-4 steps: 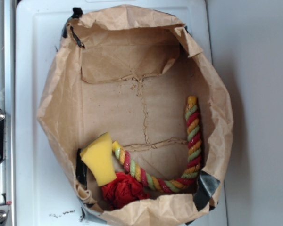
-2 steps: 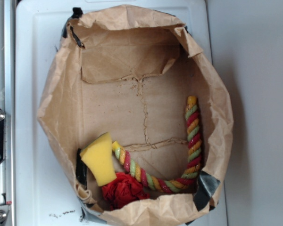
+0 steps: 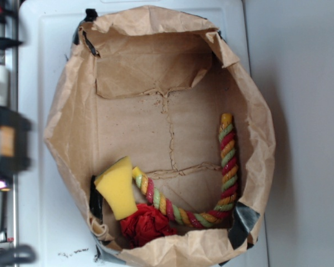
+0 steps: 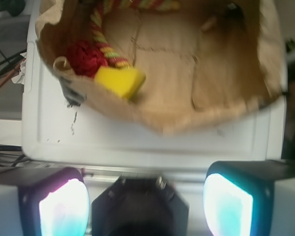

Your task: Grab the green sponge.

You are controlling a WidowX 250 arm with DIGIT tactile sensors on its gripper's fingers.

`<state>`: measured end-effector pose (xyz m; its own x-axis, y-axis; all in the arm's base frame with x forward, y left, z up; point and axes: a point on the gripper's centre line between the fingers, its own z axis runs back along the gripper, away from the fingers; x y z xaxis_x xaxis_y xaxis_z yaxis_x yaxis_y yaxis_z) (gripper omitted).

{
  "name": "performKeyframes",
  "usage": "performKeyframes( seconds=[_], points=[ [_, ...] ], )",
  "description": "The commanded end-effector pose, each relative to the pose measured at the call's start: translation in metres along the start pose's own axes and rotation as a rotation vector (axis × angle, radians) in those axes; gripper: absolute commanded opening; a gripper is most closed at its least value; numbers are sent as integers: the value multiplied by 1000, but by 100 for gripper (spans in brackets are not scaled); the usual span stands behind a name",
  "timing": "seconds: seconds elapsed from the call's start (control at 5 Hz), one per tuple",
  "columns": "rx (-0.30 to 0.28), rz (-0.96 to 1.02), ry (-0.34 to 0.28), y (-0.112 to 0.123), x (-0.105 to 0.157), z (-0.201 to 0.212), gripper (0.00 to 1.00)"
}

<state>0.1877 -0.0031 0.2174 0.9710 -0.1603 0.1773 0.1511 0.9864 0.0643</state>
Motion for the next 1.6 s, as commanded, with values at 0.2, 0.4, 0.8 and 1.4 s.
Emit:
performKeyframes(
  seconds=[0.2,0.4,0.8,1.4],
  points=[
    [16,-316,-24,12,57,-67,100],
    [71,-358,-30,13,61,-89,100],
    [-1,-496,-33,11,50,-116,100],
    [-143,-532,-85,36,54,-110,100]
  ],
)
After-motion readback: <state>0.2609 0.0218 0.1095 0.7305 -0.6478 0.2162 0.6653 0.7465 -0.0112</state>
